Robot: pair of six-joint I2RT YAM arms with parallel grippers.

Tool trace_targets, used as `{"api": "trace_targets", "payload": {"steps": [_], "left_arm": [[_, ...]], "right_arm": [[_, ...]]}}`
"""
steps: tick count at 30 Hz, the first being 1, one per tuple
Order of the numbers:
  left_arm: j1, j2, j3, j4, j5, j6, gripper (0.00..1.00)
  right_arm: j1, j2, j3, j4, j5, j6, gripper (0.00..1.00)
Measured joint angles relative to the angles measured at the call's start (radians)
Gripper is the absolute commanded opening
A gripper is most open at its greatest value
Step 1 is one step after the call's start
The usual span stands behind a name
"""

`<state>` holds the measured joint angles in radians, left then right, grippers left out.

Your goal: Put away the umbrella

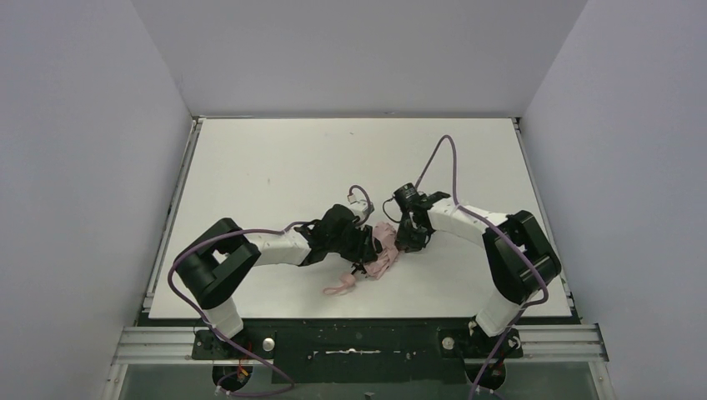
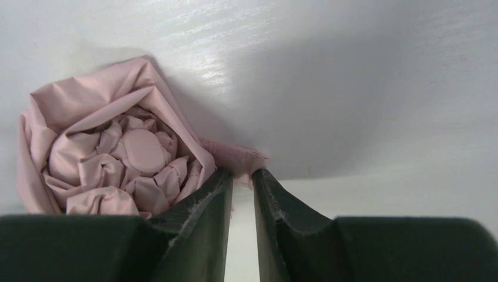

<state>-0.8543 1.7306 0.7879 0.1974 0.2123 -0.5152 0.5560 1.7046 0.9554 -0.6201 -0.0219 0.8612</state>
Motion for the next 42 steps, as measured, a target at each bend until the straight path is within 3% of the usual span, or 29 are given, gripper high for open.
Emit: {"api": "trace_targets", "payload": {"steps": [6,14,26,34,42], "left_arm": [[-0.003,0.0,0.0,0.002,-0.002,0.002,0.0],[-0.002,0.001,0.014,-0.032,-0.018,0.002,0.0],[-0.016,0.001,0.063,-0.132,-0.077,-0.004,0.0],[-0.019,0.001,0.076,-0.161,-0.098,-0.009,0.0],[-0.011,-0.006,0.076,-0.182,-0.101,-0.023,0.0]], "right_arm": [[-0.02,0.002,-0.009,0.044,-0.035,-0.005,0.0],[-0.053,-0.012,-0.058,0.168,-0.121,-0.004,0.0],[-0.074,-0.167,-0.296,0.49,-0.151,0.019,0.0],[-0.104,-0.213,-0.351,0.518,-0.15,0.022,0.0],[-0.11,-0.249,-0.34,0.433,-0.111,0.035,0.0]]}}
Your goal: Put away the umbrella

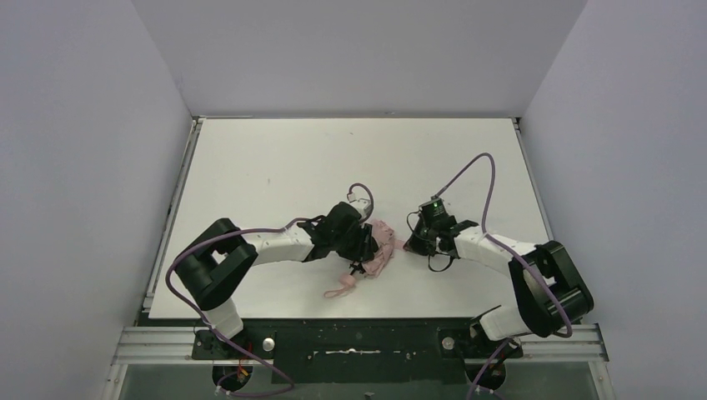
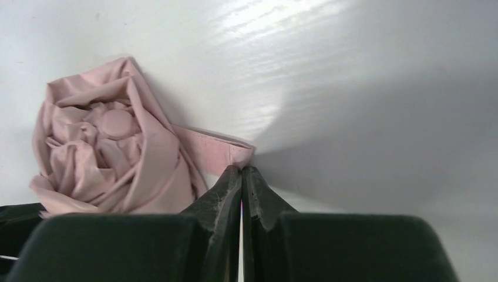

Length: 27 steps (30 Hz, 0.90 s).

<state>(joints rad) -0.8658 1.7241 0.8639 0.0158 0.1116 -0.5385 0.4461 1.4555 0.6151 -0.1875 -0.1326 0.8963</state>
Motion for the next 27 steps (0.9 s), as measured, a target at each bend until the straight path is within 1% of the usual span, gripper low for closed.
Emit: {"api": "trace_targets", "payload": {"steps": [6,14,17,18,19,22,27], "left_arm": [[0.012,-0.008,0.0,-0.026,-0.003,-0.005,0.0],[0.016,-0.01,0.006,-0.043,-0.014,-0.008,0.0],[0.016,-0.009,0.008,-0.047,-0.014,-0.006,0.0],[0.016,-0.009,0.009,-0.048,-0.014,-0.005,0.0],[0.016,-0.009,0.01,-0.05,-0.015,-0.003,0.0],[0.016,-0.009,0.011,-0.054,-0.018,0.0,0.0],[0.016,-0.009,0.011,-0.054,-0.018,0.001,0.0]], "right_arm": [[-0.002,-0.095,-0.026,-0.149,0.055,-0.023,0.0],[0.013,-0.225,-0.088,-0.27,0.039,-0.046,0.0],[0.013,-0.261,-0.109,-0.284,0.02,-0.046,0.23],[0.013,-0.261,-0.109,-0.287,0.018,-0.042,0.3],[0.013,-0.261,-0.104,-0.286,0.015,-0.041,0.34],[0.013,-0.23,-0.064,-0.301,0.033,-0.044,0.45],[0.011,-0.091,0.087,-0.322,0.078,-0.058,0.53]]}}
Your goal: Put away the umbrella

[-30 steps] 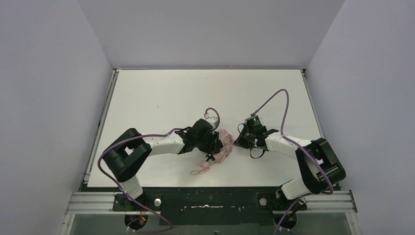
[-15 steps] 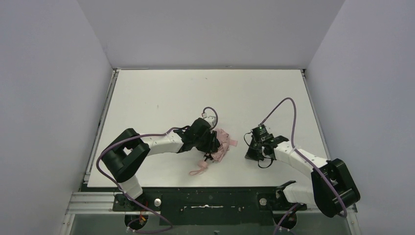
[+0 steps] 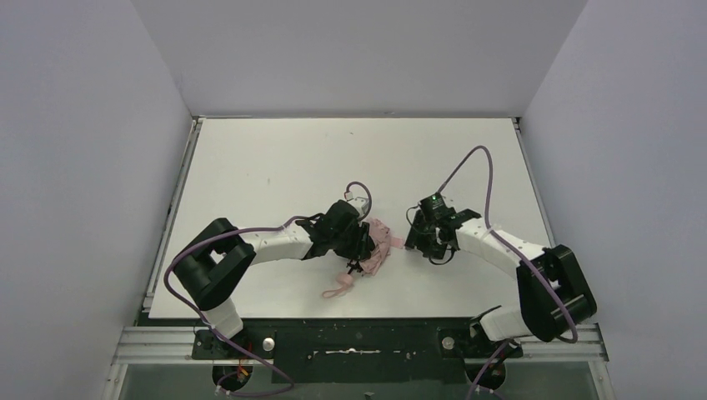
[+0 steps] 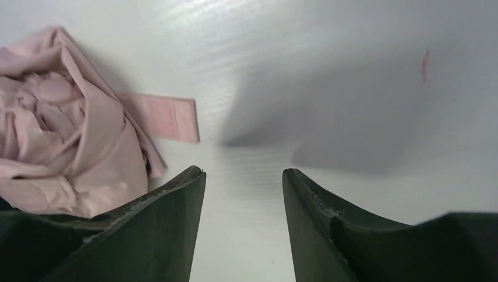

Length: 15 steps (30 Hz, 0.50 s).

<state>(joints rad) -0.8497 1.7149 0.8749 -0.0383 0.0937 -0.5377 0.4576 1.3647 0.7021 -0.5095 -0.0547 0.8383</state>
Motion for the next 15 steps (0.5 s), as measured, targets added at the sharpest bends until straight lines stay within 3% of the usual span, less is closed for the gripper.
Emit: {"api": "trace_targets", "payload": {"steps": [6,15], "left_arm": [[0.0,0.0,0.0,0.0,0.0,0.001,0.0],[0.0,0.0,0.0,0.0,0.0,0.002,0.0]], "right_arm": [[0.0,0.153,0.138,-0.009,0.028,-0.016,0.63],[0.011,0.297,0.266,-0.038,0.036,-0.022,0.57]]}}
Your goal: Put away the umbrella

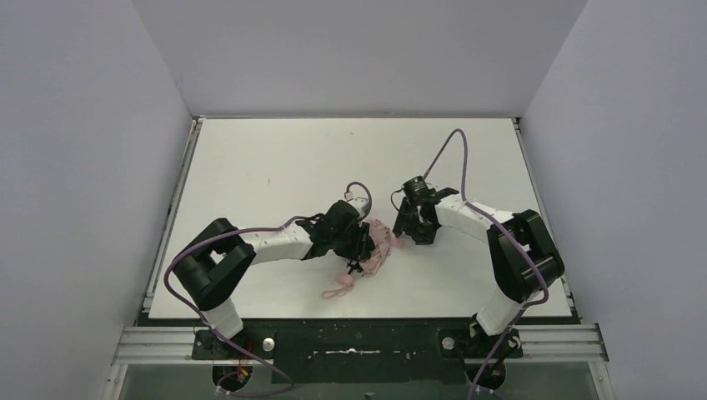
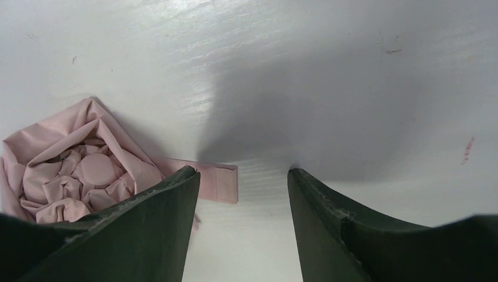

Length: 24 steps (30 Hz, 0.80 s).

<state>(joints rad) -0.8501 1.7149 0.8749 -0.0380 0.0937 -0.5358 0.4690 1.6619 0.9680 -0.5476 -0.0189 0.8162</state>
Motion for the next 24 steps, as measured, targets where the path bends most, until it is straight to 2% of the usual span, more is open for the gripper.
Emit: {"api": "trace_targets", "payload": {"steps": [10,24], "left_arm": [[0.0,0.0,-0.002,0.004,0.0,0.001,0.0],[0.0,-0.004,-0.016,0.026,0.001,0.001,0.0]], "right_arm": [[0.047,0.039,0.046,-0.047,0.019,-0.002,0.57],[0.095,0.087,0.099,-0.103,0.051,-0.017,0.51]]}}
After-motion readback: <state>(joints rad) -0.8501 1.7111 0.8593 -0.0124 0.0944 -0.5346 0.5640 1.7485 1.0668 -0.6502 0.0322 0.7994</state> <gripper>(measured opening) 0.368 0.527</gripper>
